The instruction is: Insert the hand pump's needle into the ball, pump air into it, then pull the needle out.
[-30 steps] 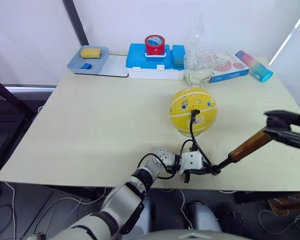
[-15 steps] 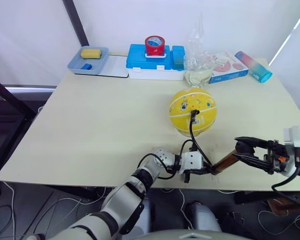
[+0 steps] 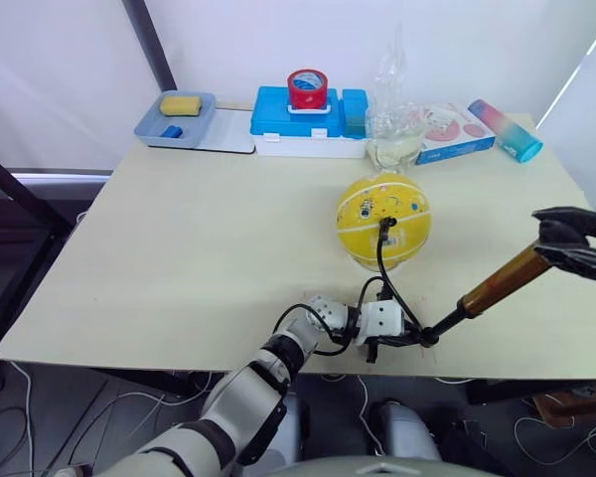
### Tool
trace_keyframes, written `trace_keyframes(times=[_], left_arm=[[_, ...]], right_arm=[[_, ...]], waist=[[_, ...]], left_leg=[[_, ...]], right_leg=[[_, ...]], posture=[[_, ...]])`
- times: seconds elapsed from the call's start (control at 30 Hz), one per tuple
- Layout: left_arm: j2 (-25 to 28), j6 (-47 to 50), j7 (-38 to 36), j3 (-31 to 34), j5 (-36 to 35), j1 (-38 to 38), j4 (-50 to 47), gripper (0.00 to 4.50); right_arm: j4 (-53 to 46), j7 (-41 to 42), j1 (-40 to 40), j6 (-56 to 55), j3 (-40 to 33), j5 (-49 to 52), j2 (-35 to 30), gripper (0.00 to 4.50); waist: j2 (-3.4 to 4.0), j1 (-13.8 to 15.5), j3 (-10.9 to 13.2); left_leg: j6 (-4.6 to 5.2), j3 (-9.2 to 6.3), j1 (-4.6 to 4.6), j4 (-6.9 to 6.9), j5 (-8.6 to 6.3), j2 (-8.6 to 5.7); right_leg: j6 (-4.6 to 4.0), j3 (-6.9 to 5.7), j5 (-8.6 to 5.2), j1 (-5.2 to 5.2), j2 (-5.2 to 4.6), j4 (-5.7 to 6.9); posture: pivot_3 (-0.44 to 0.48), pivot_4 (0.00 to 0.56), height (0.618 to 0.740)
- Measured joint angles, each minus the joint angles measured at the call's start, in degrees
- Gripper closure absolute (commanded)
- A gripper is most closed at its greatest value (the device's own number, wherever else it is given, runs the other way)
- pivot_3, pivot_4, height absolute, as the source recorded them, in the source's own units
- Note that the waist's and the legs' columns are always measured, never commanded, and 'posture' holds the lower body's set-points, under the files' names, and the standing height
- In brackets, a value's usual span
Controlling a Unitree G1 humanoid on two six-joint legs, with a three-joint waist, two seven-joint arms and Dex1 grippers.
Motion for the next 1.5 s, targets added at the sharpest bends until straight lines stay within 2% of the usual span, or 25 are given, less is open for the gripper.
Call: trace_keyframes(times=[0.23,0.47,0.7,0.9,1.2,1.4,1.5], left_arm=[[0.1,0.0,0.0,0.0,0.0,0.0,0.0,4.12],[0.1,0.1,0.3,0.0,0.0,0.1,0.3,4.12],[0.1,0.1,0.3,0.0,0.0,0.1,0.3,4.12],[0.0,0.1,0.2,0.0,0.0,0.0,0.1,4.12],[0.1,0.1,-0.1,0.2,0.0,0.0,0.1,4.12],[0.1,0.1,-0.2,0.2,0.0,0.0,0.1,4.12],[0.1,0.1,-0.2,0.2,0.0,0.0,0.1,4.12]], right_arm=[[-3.3,-1.1,1.2,-1.8,1.3,-3.0,3.0,2.50],[-1.6,0.1,6.7,-16.8,14.6,-18.6,11.0,2.50],[2.0,0.2,8.4,-25.8,21.7,-26.0,15.2,2.50],[1.9,0.6,7.3,-22.1,19.3,-21.9,13.2,2.50],[-0.7,0.5,1.0,-6.7,4.3,-4.4,2.9,2.50],[-1.9,-1.4,-0.7,-2.6,1.8,-1.5,2.0,2.50],[-3.6,-2.3,-0.2,-3.0,1.9,-2.5,4.3,2.50]], waist=[[-0.05,0.0,0.0],[-0.30,-0.1,-0.2],[-0.30,-0.1,-0.2],[-0.07,0.0,-0.1],[-0.01,-0.1,0.0],[-0.02,-0.1,0.0],[-0.04,-0.1,0.0]], left_leg=[[0.07,-0.02,0.01,0.00,0.04,0.01],[-0.12,-0.01,0.06,0.01,-0.07,0.03],[-0.10,-0.02,0.08,0.02,-0.06,0.02],[-0.10,0.00,0.06,0.02,-0.06,0.01],[-0.12,-0.01,0.05,0.01,-0.07,0.03],[-0.07,0.00,0.02,0.01,-0.04,0.02],[-0.08,-0.02,0.02,0.01,-0.04,0.03]], right_leg=[[0.13,0.00,-0.08,0.01,0.04,0.00],[0.23,0.01,-0.14,0.03,0.05,0.01],[0.23,0.01,-0.13,0.03,0.07,0.02],[0.02,0.01,0.00,0.02,0.02,0.02],[0.08,0.01,-0.05,0.01,0.04,0.01],[0.06,0.01,-0.04,0.00,0.04,0.01],[0.16,0.00,-0.10,0.01,0.06,0.01]], posture=[[0.000,0.150,0.739],[0.000,0.150,0.739],[0.000,0.150,0.739],[0.000,0.150,0.739],[0.000,0.150,0.739],[0.000,0.150,0.739],[0.000,0.150,0.739]])
